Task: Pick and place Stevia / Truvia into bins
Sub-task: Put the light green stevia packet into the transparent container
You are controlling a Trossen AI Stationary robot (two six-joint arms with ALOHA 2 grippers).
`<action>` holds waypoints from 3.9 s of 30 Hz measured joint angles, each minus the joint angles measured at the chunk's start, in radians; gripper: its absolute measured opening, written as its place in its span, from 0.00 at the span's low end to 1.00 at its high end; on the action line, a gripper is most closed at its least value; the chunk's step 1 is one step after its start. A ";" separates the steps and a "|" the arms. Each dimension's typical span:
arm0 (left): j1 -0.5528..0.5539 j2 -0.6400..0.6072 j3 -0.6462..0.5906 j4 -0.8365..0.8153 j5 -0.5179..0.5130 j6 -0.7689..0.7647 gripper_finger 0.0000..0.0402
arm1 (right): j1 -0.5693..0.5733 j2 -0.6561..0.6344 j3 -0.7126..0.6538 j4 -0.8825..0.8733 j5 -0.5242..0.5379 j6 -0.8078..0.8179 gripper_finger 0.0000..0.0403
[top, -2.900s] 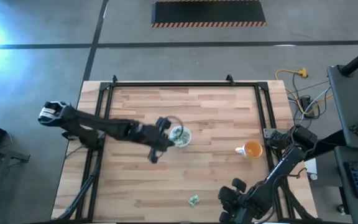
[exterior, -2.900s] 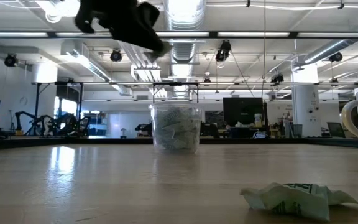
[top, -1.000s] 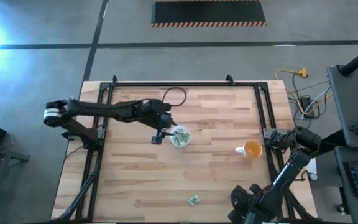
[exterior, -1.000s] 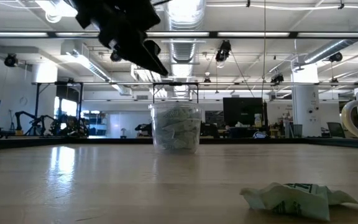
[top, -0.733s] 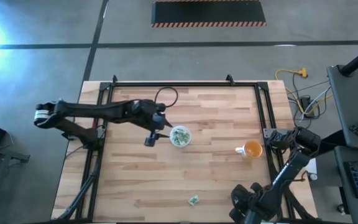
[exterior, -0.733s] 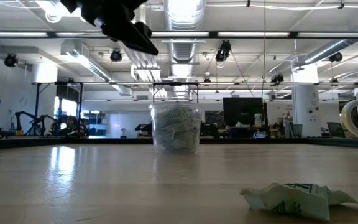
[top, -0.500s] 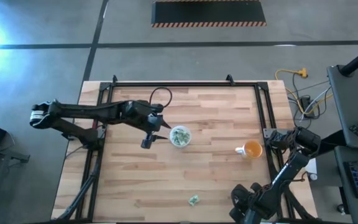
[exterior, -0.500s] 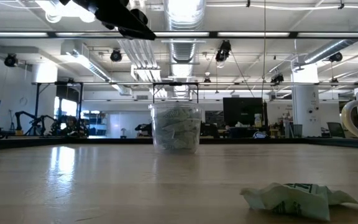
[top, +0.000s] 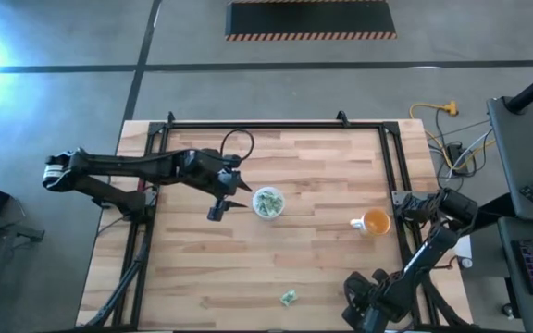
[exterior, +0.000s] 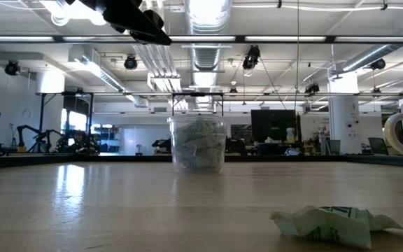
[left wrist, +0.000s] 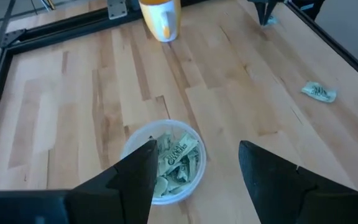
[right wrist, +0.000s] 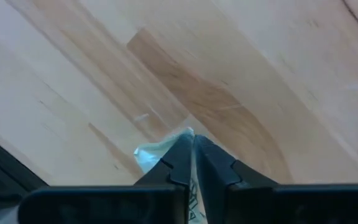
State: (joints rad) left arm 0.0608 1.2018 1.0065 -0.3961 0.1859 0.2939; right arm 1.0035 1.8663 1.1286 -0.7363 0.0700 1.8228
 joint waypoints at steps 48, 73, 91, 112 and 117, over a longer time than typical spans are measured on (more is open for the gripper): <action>0.000 0.030 0.000 -0.110 -0.012 -0.049 0.52 | -0.010 -0.006 0.179 -0.271 -0.068 0.010 0.02; 0.000 0.054 0.000 -0.110 -0.012 -0.046 0.52 | -0.007 -0.003 0.095 -0.121 -0.119 0.146 0.31; 0.000 0.055 0.000 -0.110 -0.012 -0.046 0.52 | -0.006 -0.006 -0.004 0.016 -0.136 0.200 0.29; 0.000 0.055 0.000 -0.106 -0.012 -0.046 0.52 | -0.007 -0.001 0.026 0.005 -0.141 0.065 0.03; 0.000 0.055 0.000 -0.104 -0.012 -0.046 0.52 | -0.015 -0.002 0.060 -0.060 0.019 -0.074 0.03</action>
State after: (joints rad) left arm 0.0611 1.2564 1.0061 -0.4999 0.1738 0.2478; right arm 0.9885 1.8643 1.1882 -0.7968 0.0885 1.7489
